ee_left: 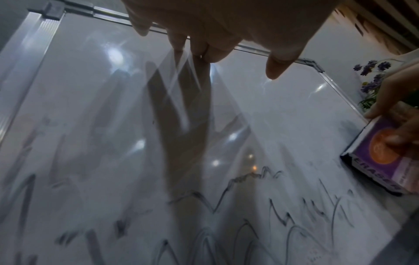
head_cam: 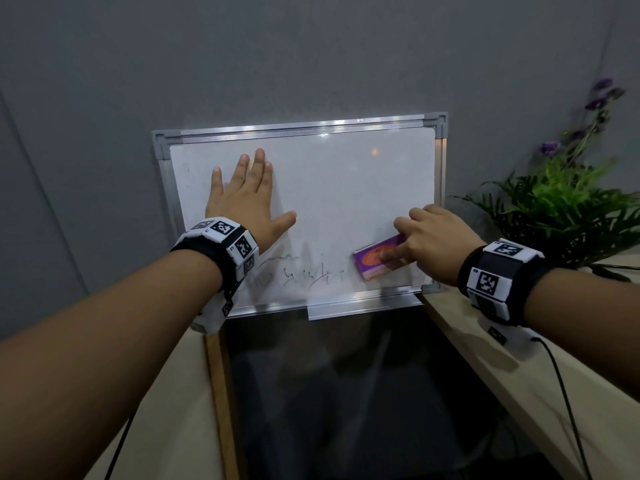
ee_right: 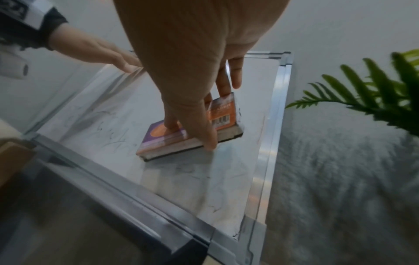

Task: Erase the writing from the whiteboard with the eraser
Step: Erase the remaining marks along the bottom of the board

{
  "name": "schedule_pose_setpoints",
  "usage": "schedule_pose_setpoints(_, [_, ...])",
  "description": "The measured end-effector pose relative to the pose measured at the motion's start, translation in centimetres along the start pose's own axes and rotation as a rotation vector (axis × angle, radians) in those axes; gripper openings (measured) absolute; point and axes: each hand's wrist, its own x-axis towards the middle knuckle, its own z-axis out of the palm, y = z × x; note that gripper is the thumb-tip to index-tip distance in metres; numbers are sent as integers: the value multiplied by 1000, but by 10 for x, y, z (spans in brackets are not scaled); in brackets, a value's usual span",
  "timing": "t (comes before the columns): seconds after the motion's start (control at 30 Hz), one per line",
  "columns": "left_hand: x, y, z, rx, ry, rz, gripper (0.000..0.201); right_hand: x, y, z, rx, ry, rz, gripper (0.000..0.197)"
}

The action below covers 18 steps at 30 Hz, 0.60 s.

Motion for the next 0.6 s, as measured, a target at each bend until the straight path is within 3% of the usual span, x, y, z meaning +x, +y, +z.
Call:
schedule_pose_setpoints(0.17, [0,-2,-2,-8,-7,6,89,8,-11,0,-14,-52,-113,49])
schedule_pose_setpoints(0.27, [-1,-4,-2,-8,-7,12,89,2,-4,-2,-41,-82,-97,47])
schedule_pose_setpoints(0.47, [0,-3,-3,-8,-11,14,89,10,0,-14,25,116,34,40])
schedule_pose_setpoints(0.6, [0,-1,-3,-4,-13,3,89,19,-21,-9,-18,16,-78,34])
